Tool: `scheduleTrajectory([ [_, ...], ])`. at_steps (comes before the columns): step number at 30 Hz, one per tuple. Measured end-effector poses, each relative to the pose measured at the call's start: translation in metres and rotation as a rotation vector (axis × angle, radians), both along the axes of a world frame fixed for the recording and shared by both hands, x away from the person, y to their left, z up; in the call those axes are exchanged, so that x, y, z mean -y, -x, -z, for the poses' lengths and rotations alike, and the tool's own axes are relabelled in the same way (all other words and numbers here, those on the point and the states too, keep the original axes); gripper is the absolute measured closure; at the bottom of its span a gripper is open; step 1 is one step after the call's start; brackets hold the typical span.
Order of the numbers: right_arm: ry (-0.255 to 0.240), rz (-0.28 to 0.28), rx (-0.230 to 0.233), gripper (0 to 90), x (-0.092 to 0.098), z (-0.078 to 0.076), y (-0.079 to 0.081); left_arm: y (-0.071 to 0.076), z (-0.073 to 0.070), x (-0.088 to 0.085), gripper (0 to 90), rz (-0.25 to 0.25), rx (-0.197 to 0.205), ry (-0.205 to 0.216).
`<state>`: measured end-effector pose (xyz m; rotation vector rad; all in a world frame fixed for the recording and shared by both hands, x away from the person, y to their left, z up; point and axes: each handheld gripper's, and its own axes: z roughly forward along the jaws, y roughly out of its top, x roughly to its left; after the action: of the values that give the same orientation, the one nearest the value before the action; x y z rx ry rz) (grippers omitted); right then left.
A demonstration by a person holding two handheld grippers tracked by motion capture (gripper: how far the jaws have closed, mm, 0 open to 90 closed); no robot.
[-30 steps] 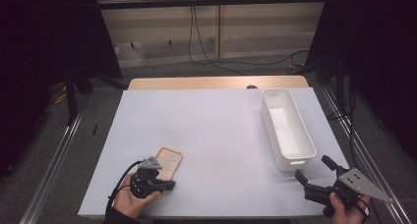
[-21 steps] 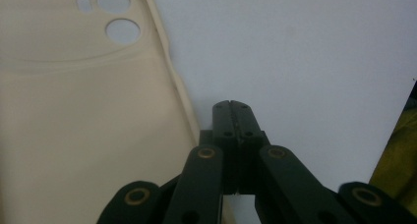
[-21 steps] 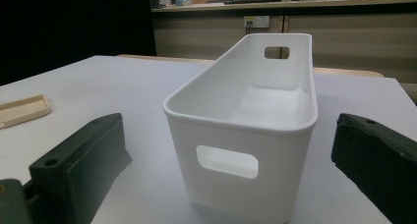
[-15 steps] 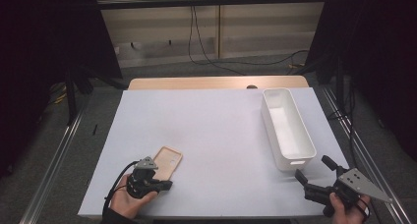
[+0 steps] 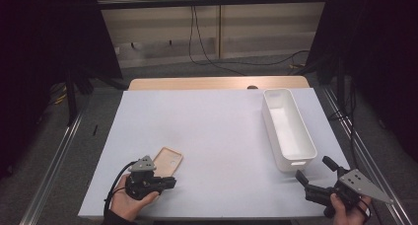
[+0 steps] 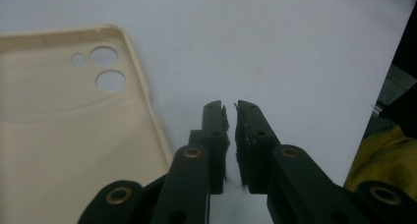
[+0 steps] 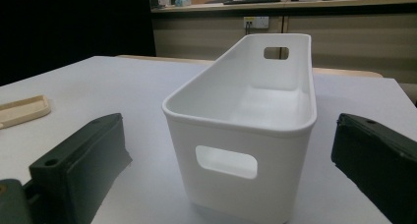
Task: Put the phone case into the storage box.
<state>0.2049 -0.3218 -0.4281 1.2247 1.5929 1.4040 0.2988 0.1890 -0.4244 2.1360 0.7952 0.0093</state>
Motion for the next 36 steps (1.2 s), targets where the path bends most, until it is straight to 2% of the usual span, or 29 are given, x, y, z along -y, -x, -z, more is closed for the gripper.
scheduleTrajectory([
  [3, 0.0, 0.002, 0.001, 0.0, 0.0, 0.0, 0.0, 0.001, -0.001, -0.001, 66.9, -0.018, 0.026, -0.009],
  [6, 0.001, 0.003, 0.004, 0.0, 0.0, 0.0, 0.001, 0.002, -0.001, -0.003, 60.7, -0.028, 0.042, 0.016],
  [9, 0.002, 0.002, 0.004, 0.0, 0.0, 0.0, 0.0, 0.003, -0.004, -0.005, 52.2, -0.035, 0.082, 0.017],
  [10, 0.002, 0.002, 0.004, 0.0, 0.0, 0.0, 0.0, 0.004, -0.005, -0.005, 49.2, -0.039, 0.094, 0.031],
  [11, 0.003, 0.002, 0.004, 0.0, 0.0, 0.0, 0.0, 0.004, -0.006, -0.006, 43.2, -0.045, 0.121, 0.03],
  [13, 0.003, 0.001, 0.003, 0.0, 0.0, 0.0, 0.0, 0.005, -0.007, -0.006, 31.0, -0.067, 0.135, 0.019],
  [15, 0.002, 0.002, 0.003, 0.0, 0.0, 0.0, 0.0, 0.004, -0.007, -0.009, 30.1, -0.075, 0.129, 0.034],
  [18, 0.002, 0.001, 0.003, 0.0, 0.0, 0.0, 0.0, 0.004, -0.009, -0.012, 25.1, -0.096, 0.141, 0.023],
  [20, 0.002, -0.001, 0.003, 0.0, 0.0, 0.0, 0.0, 0.004, -0.01, -0.016, 21.0, -0.104, 0.155, 0.034],
  [26, 0.002, 0.0, 0.003, 0.0, 0.0, 0.0, 0.0, 0.006, -0.015, -0.033, 12.1, -0.106, 0.16, 0.05],
  [28, 0.001, 0.0, 0.003, 0.0, 0.0, 0.0, 0.0, 0.006, -0.017, -0.038, 11.3, -0.123, 0.17, 0.042],
  [32, 0.003, 0.0, 0.002, 0.0, 0.0, 0.0, 0.0, 0.004, -0.018, -0.05, 5.5, -0.192, 0.161, 0.029],
  [36, 0.002, -0.001, 0.002, 0.0, 0.0, 0.0, 0.0, -0.001, -0.017, -0.058, 4.6, -0.217, 0.174, -0.01],
])
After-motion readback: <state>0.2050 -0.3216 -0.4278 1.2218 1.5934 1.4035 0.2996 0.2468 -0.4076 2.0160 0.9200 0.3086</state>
